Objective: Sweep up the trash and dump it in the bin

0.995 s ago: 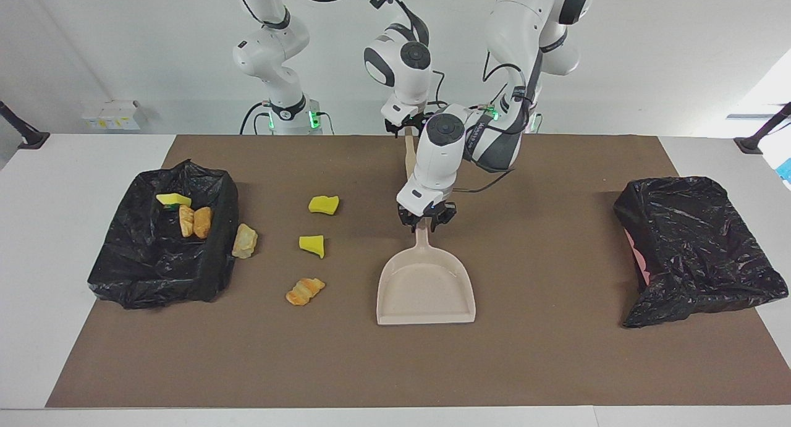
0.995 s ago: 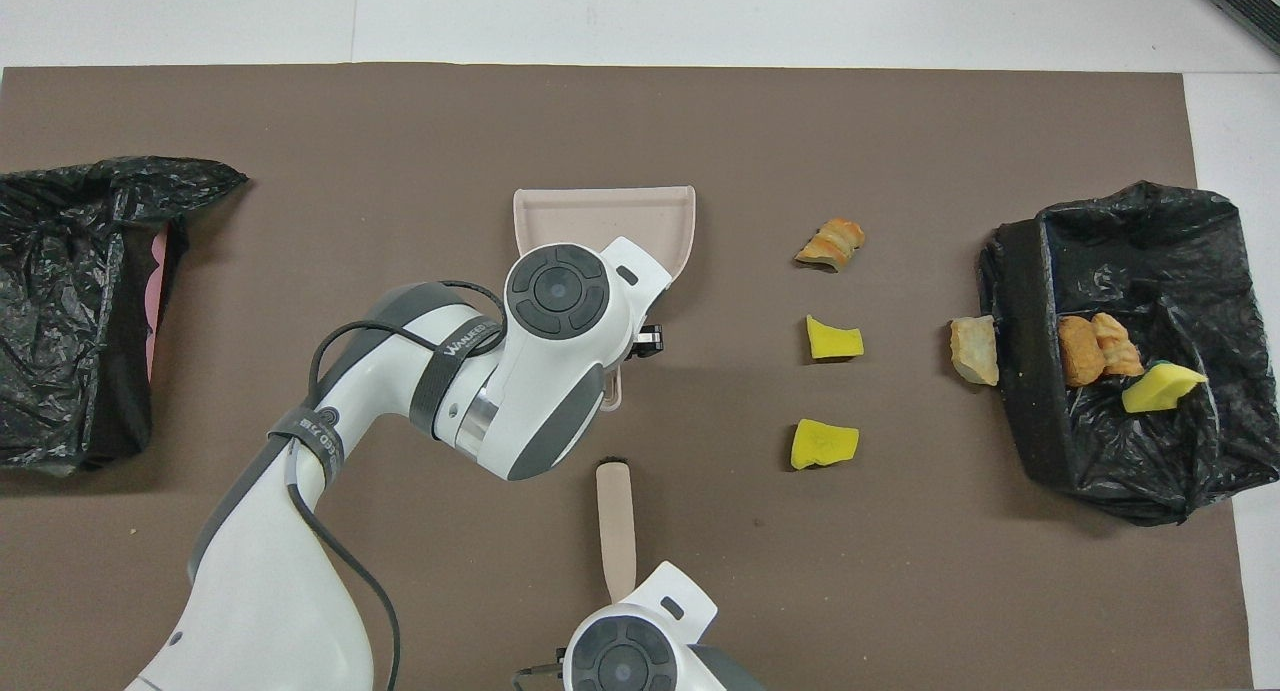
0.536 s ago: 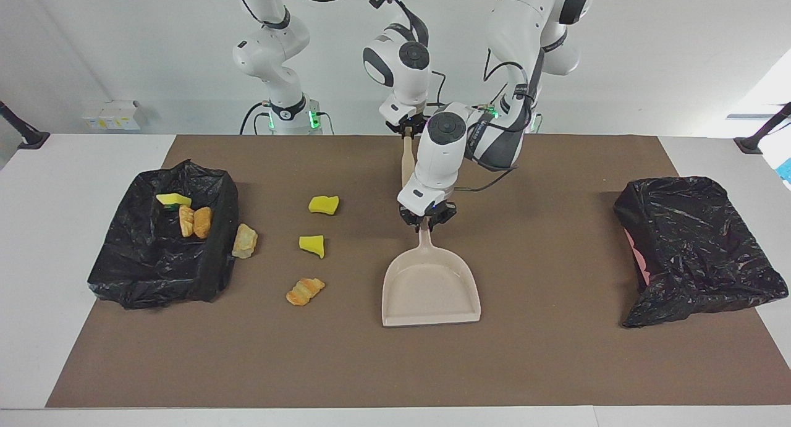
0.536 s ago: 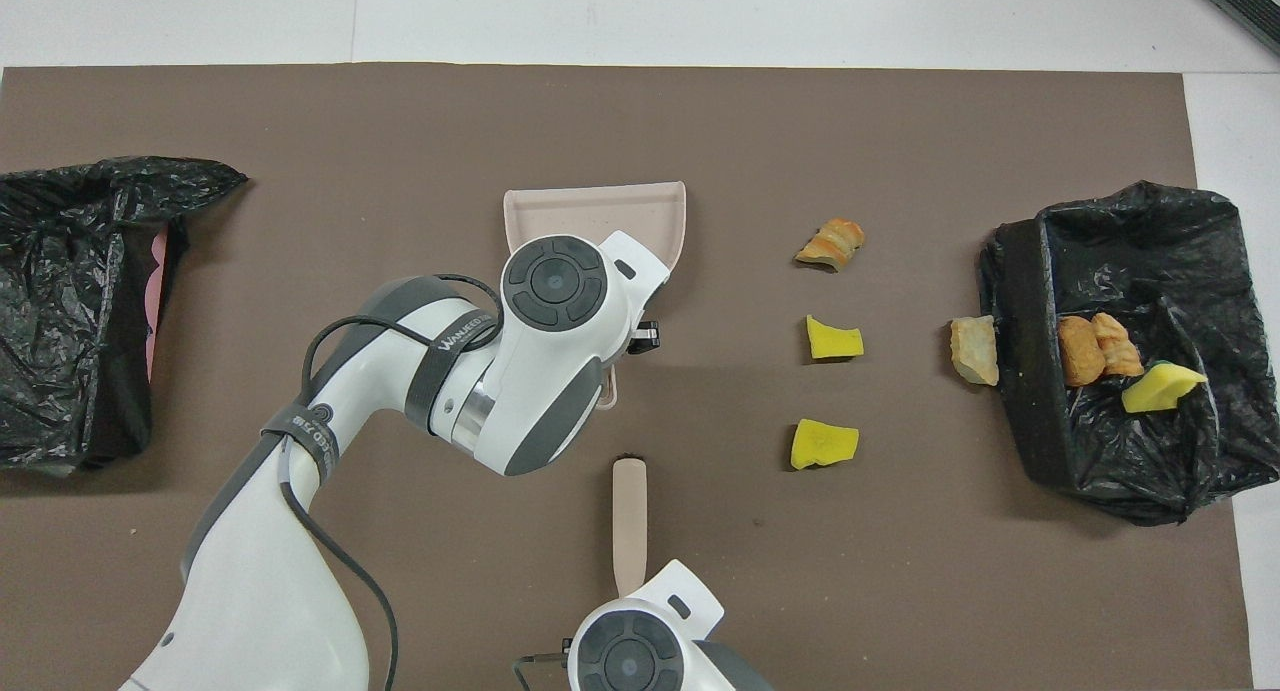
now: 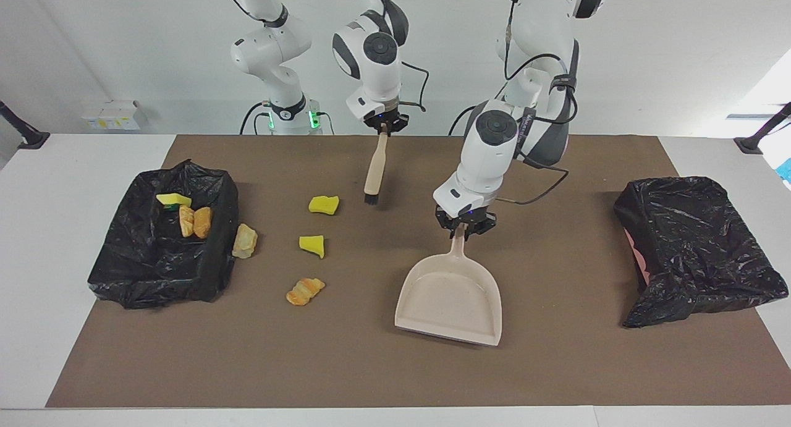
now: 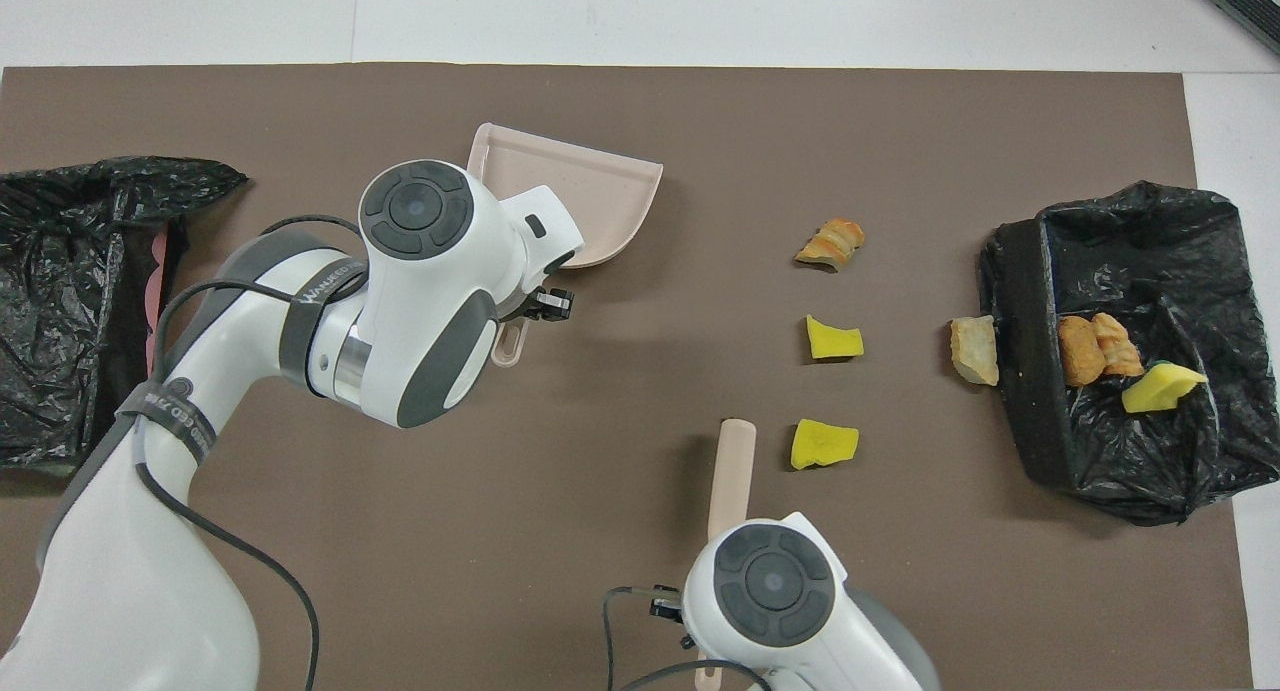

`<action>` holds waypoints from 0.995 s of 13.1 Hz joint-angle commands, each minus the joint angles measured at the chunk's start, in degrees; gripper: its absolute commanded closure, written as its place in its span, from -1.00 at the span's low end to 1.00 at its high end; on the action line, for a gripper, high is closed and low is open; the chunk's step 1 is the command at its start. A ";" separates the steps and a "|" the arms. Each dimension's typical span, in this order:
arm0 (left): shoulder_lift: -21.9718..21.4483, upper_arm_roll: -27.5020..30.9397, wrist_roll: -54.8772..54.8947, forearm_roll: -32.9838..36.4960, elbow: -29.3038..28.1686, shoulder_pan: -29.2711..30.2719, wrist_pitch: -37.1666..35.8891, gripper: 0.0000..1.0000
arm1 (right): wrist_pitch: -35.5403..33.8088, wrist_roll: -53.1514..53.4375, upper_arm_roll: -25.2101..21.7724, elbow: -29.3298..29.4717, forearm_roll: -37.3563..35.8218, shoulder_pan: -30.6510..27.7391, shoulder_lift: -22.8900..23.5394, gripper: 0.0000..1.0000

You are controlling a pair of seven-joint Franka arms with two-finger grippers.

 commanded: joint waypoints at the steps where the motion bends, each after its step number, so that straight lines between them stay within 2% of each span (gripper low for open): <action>1: -1.16 -0.40 13.15 1.10 -0.45 2.00 -3.61 1.00 | -5.05 1.56 0.44 -0.26 -7.64 -3.85 -2.32 1.00; 2: -1.25 -0.32 20.53 1.10 -0.45 2.35 -4.41 1.00 | -5.85 1.29 0.44 -0.26 -10.89 -6.04 -2.24 1.00; 5: -1.69 -0.05 33.40 1.63 -0.63 3.32 -7.75 1.00 | -7.87 -3.18 0.44 0.09 -20.73 -11.14 -1.27 1.00; 8: -2.21 -0.05 47.02 5.49 -1.59 3.50 -7.84 1.00 | -7.62 -16.07 0.53 2.11 -25.93 -20.28 1.98 1.00; 10: -2.74 -0.05 55.03 7.07 -2.73 3.50 -7.06 1.00 | -6.57 -19.97 0.53 2.82 -32.94 -21.70 4.78 1.00; 13: -4.75 -0.14 61.37 11.37 -6.41 2.54 -6.18 1.00 | -4.72 -23.48 0.44 2.99 -37.79 -24.43 5.67 1.00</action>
